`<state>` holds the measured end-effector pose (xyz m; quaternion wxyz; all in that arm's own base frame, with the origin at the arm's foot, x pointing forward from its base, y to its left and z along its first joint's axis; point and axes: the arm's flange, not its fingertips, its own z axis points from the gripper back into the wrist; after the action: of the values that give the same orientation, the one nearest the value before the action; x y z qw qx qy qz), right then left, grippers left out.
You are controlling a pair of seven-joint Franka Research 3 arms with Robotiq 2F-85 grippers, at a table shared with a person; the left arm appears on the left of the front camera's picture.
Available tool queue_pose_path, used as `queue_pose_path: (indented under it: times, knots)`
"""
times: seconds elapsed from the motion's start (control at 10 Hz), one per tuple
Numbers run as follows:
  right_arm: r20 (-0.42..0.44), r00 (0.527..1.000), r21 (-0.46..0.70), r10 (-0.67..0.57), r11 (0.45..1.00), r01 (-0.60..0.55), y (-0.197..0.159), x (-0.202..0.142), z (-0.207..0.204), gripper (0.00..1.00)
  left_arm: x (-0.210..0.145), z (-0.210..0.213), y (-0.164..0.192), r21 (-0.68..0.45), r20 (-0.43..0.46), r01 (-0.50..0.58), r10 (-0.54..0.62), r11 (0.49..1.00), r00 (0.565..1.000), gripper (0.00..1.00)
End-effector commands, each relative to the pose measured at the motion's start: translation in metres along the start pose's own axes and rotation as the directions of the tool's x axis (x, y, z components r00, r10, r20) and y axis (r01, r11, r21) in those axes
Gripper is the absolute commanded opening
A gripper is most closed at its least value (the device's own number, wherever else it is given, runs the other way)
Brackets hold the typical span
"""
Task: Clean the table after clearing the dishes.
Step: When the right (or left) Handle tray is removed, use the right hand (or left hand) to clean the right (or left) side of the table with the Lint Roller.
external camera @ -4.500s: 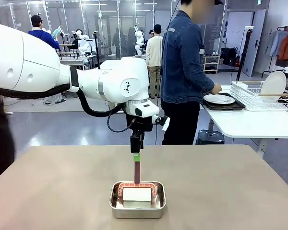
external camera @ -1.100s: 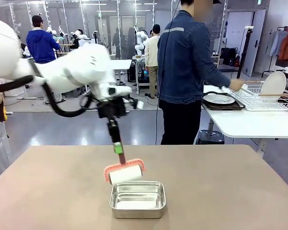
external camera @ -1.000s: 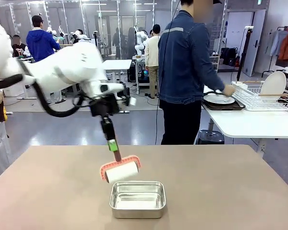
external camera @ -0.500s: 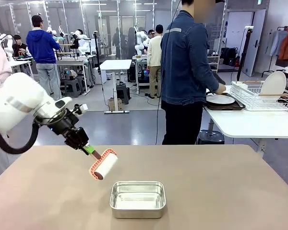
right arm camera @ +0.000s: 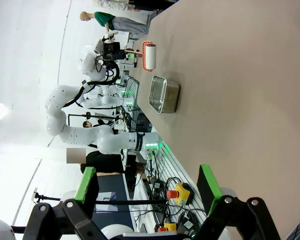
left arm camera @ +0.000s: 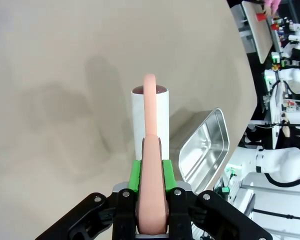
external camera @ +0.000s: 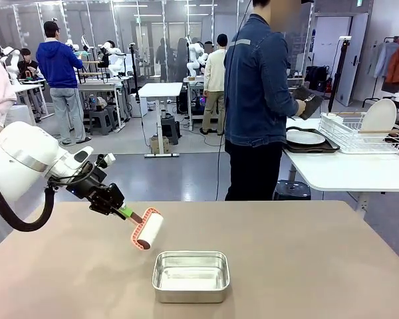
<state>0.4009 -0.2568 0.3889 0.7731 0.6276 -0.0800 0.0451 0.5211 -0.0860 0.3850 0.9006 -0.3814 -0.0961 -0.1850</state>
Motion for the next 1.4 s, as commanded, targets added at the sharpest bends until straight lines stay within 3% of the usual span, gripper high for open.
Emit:
queue_pose_path:
  times: [0.0, 0.1, 0.2, 0.3, 0.6, 0.8, 1.3]
  knots:
    - [-0.002, 1.000, -0.015, 0.001, 1.000, -0.001, 0.003, -0.004, -0.004, 1.00, 0.000, 0.004, -0.002, -0.012, -0.020, -0.002, 0.002, 1.000, 1.000, 0.02]
    - [-0.002, 1.000, -0.015, 0.001, 1.000, -0.001, 0.003, -0.004, -0.004, 1.00, 0.000, 0.004, -0.002, -0.012, -0.020, -0.002, 0.002, 1.000, 1.000, 0.02]
    - [-0.002, 1.000, -0.015, 0.001, 1.000, -0.001, 0.003, -0.004, -0.004, 1.00, 0.000, 0.000, 0.000, -0.001, -0.003, 0.001, -0.001, 1.000, 1.000, 0.20]
    - [-0.002, 1.000, -0.015, 0.001, 1.000, -0.001, 0.003, -0.004, -0.004, 1.00, 0.001, -0.005, 0.008, 0.033, -0.005, -0.064, 0.064, 0.997, 0.998, 0.20]
    - [-0.002, 1.000, -0.015, 0.001, 1.000, -0.001, 0.003, -0.004, -0.004, 1.00, -0.011, -0.016, 0.023, -0.022, 0.008, -0.209, 0.209, 0.978, 0.978, 0.20]
    - [-0.002, 1.000, -0.015, 0.001, 1.000, -0.001, 0.003, -0.004, -0.004, 1.00, -0.020, -0.025, 0.043, -0.048, 0.010, -0.339, 0.339, 0.940, 0.941, 0.20]
    - [-0.002, 1.000, -0.015, 0.001, 1.000, -0.001, 0.003, -0.004, -0.004, 1.00, -0.050, -0.020, 0.092, -0.045, 0.001, -0.435, 0.436, 0.899, 0.900, 0.20]
